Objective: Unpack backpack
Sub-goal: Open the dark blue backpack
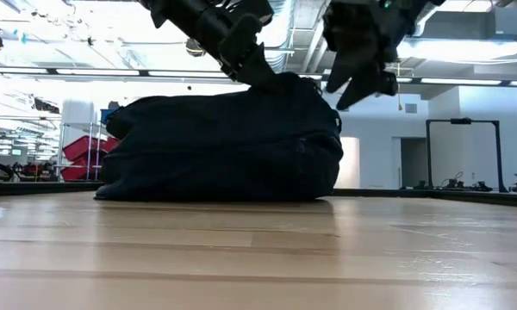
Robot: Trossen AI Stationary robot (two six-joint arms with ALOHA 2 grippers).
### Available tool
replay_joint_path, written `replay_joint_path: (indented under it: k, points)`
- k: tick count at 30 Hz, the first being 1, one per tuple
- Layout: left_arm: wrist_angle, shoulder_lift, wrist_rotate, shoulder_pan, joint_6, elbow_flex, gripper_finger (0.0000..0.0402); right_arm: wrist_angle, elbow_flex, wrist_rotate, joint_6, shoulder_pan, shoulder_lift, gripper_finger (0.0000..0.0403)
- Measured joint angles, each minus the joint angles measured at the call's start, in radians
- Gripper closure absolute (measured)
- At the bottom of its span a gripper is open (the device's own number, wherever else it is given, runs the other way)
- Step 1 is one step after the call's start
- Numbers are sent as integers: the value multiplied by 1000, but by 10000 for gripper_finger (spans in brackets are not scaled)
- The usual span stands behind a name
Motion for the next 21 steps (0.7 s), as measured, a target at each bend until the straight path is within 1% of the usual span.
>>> replay_joint_path:
  k: [3, 7, 10, 13, 15, 17, 21]
  points:
    - [-2, 0, 1, 0, 0, 0, 401, 49, 0, 3, -10, -12, 10, 181]
    - [3, 0, 6, -5, 4, 0, 401, 159, 0, 0, -31, -32, 10, 177]
    - [2, 0, 8, -7, 4, 0, 402, 170, 0, -1, -34, -52, 10, 181]
    - [3, 0, 8, -6, 10, 0, 402, 165, 0, -2, -37, -71, 10, 198]
    - [3, 0, 9, -6, 19, 0, 402, 165, 0, -2, -39, -77, 10, 220]
    - [3, 0, 11, -6, 20, 0, 402, 161, 0, -1, -53, -77, 10, 253]
    - [0, 0, 15, -7, 36, 0, 402, 147, 0, -13, -63, -73, 10, 353]
